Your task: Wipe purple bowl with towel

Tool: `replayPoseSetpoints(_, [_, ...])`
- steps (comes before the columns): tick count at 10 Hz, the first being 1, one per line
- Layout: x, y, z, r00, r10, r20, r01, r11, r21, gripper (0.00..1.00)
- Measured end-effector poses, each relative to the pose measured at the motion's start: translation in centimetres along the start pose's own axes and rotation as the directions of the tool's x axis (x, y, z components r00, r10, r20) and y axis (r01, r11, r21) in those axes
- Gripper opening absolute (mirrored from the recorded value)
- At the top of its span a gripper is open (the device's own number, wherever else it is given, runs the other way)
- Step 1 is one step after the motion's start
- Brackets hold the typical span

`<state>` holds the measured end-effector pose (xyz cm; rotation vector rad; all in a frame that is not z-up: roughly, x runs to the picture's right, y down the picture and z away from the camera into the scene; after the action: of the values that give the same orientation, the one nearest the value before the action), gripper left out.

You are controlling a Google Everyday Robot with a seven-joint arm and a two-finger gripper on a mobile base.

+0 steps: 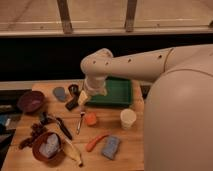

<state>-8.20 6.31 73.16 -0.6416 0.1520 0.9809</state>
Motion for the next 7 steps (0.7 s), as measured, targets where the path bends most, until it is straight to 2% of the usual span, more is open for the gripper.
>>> replayPoseSetpoints(2, [0.5, 4.8, 1.1, 0.996, -0.093, -0.017, 0.093, 0.995, -0.021, 0.78])
replayPoseSetpoints(3, [0.8, 8.2, 2.2, 0.988, -0.154, -0.033, 0.153, 0.987, -0.041, 0.78])
replayPoseSetpoints(4, [1.0, 10.4, 3.0, 0.98, -0.192, -0.042, 0.19, 0.98, -0.061, 0.78])
replayPoseSetpoints(5, [1.2, 13.5, 4.2, 0.967, -0.248, -0.054, 0.242, 0.966, -0.094, 0.78])
replayPoseSetpoints(6, [1.0, 16.6, 5.1, 0.949, -0.311, -0.056, 0.301, 0.944, -0.133, 0.78])
replayPoseSetpoints(7, [0.9, 18.4, 5.4, 0.938, -0.343, -0.051, 0.332, 0.93, -0.156, 0.78])
